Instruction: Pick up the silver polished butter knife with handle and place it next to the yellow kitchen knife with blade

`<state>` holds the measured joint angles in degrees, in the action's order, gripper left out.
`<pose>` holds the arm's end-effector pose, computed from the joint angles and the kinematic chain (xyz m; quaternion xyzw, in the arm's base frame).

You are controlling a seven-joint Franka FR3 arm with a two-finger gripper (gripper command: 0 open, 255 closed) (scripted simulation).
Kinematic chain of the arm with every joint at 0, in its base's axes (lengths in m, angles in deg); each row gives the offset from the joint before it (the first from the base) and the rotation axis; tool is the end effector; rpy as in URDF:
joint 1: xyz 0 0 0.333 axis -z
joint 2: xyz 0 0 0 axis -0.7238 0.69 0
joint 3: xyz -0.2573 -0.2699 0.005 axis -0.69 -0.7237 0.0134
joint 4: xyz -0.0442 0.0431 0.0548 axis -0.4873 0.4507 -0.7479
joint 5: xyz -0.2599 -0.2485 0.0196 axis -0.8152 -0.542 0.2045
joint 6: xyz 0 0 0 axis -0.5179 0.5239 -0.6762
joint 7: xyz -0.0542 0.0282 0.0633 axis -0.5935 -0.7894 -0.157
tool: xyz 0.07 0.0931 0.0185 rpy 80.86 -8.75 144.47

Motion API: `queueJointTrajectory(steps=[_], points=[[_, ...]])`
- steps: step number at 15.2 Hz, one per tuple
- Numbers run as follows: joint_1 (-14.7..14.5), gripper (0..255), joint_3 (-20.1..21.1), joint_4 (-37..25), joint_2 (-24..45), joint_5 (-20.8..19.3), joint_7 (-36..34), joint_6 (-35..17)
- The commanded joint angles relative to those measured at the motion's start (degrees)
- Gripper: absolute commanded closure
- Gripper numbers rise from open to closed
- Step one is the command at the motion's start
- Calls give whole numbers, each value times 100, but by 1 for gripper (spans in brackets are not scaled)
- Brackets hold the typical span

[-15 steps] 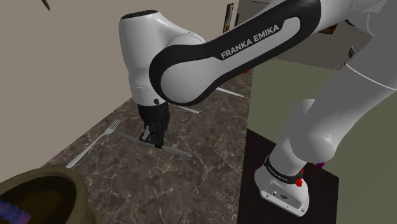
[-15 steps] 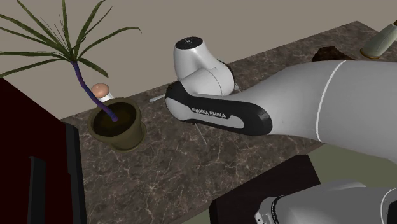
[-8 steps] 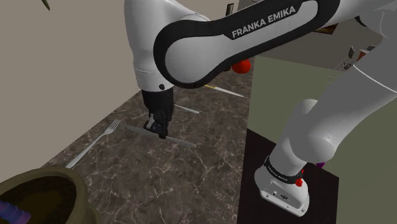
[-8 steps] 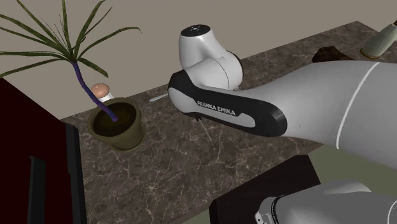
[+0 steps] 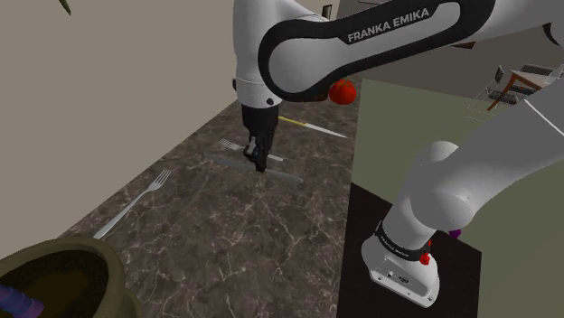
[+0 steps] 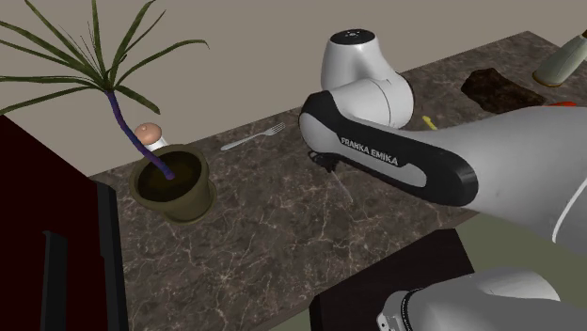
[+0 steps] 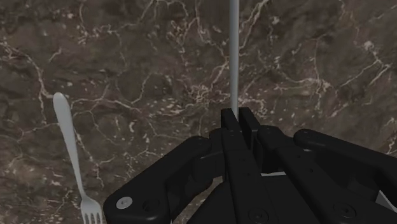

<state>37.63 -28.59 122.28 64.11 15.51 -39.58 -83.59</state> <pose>0.3031 0.1957 0.5071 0.9826 0.1837 -0.0257 0.0036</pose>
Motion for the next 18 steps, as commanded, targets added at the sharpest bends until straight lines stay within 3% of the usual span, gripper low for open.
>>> queueJointTrajectory(steps=[1, 10, 18], points=[[85, 255, -236, 228, -228, -52, 319, 22], [639, 255, -1278, 702, -767, -585, 1609, 150], [1230, 255, -2202, 657, -726, -1189, 2741, 151]])
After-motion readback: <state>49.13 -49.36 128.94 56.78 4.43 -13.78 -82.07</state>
